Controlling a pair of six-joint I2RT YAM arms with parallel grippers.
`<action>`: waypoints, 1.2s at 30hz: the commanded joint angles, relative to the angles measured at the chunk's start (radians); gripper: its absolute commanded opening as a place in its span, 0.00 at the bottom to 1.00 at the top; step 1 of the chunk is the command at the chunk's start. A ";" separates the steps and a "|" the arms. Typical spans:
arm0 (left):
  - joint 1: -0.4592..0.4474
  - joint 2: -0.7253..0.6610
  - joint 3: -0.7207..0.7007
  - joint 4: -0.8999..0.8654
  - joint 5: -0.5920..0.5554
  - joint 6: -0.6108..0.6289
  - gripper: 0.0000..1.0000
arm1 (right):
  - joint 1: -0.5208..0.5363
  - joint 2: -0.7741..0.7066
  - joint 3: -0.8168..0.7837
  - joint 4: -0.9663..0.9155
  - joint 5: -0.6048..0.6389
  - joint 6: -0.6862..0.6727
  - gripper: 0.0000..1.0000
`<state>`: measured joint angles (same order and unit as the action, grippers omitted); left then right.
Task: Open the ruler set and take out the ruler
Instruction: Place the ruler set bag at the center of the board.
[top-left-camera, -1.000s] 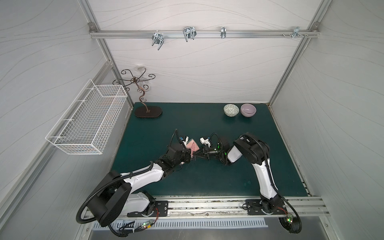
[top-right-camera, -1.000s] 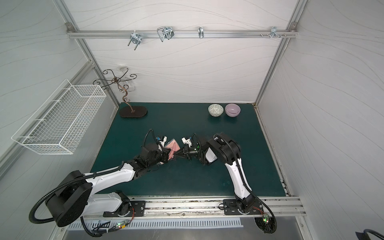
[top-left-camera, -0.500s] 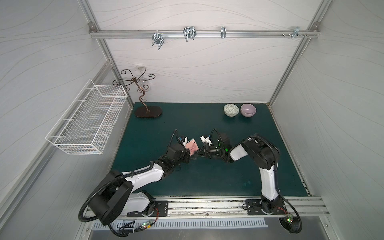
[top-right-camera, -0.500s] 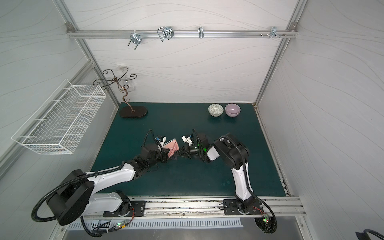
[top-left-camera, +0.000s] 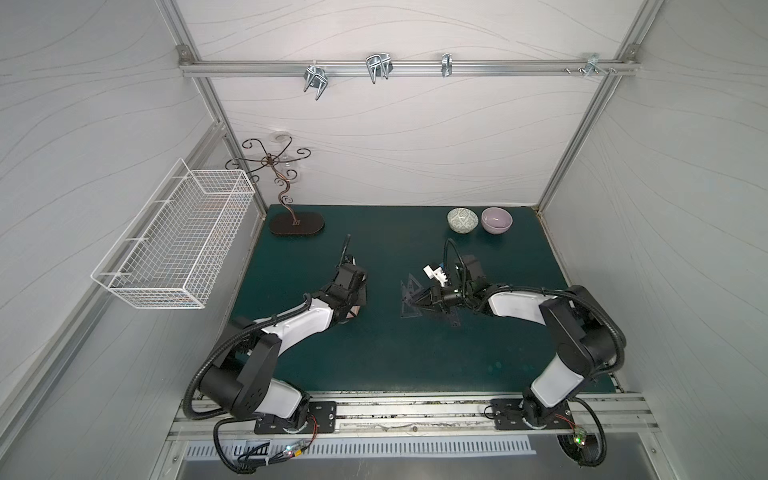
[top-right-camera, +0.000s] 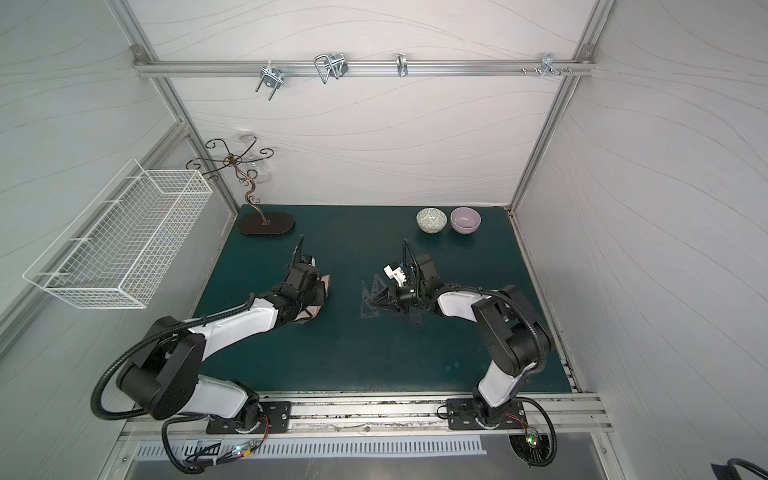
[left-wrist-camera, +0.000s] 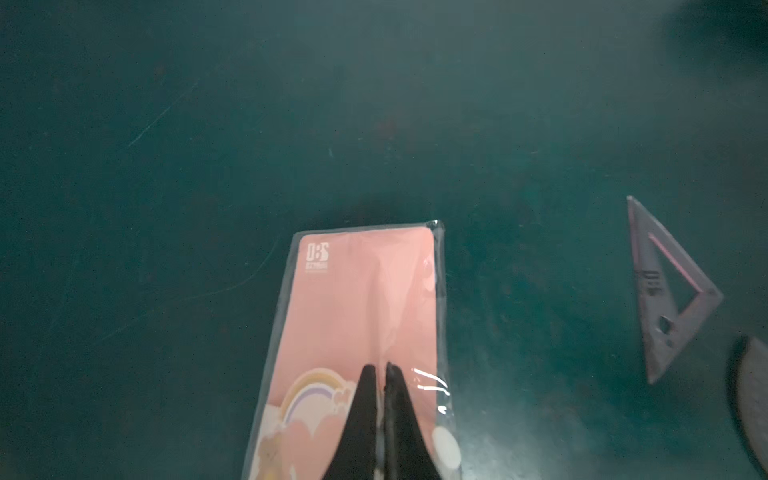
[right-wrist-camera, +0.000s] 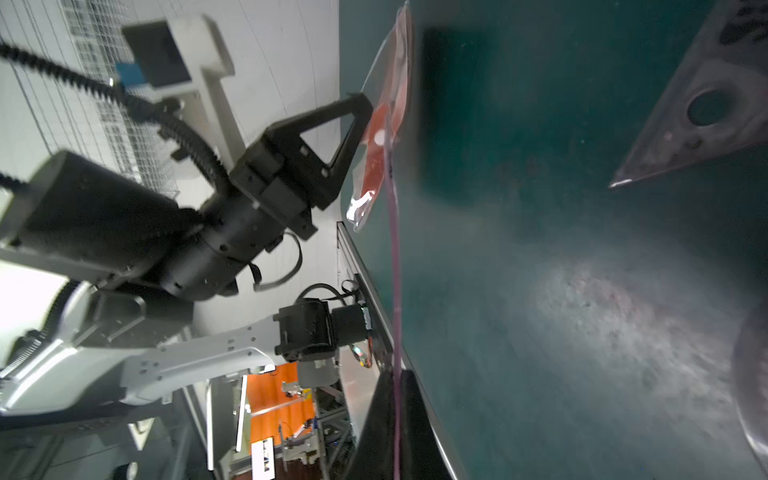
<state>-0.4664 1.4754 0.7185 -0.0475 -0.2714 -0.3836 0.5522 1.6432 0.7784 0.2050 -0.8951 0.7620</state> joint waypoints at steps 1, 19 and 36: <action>0.004 0.047 0.054 -0.048 -0.029 -0.051 0.00 | 0.005 -0.017 0.024 -0.327 0.033 -0.214 0.00; -0.046 0.225 0.195 -0.017 0.059 -0.094 0.00 | 0.055 0.217 0.127 -0.187 0.089 -0.231 0.00; 0.046 -0.257 0.039 -0.038 -0.081 -0.024 0.84 | -0.065 -0.099 0.012 -0.121 0.440 -0.236 0.99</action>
<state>-0.4763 1.3209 0.8093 -0.1261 -0.2794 -0.4141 0.5297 1.6661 0.8074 0.0700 -0.6235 0.5690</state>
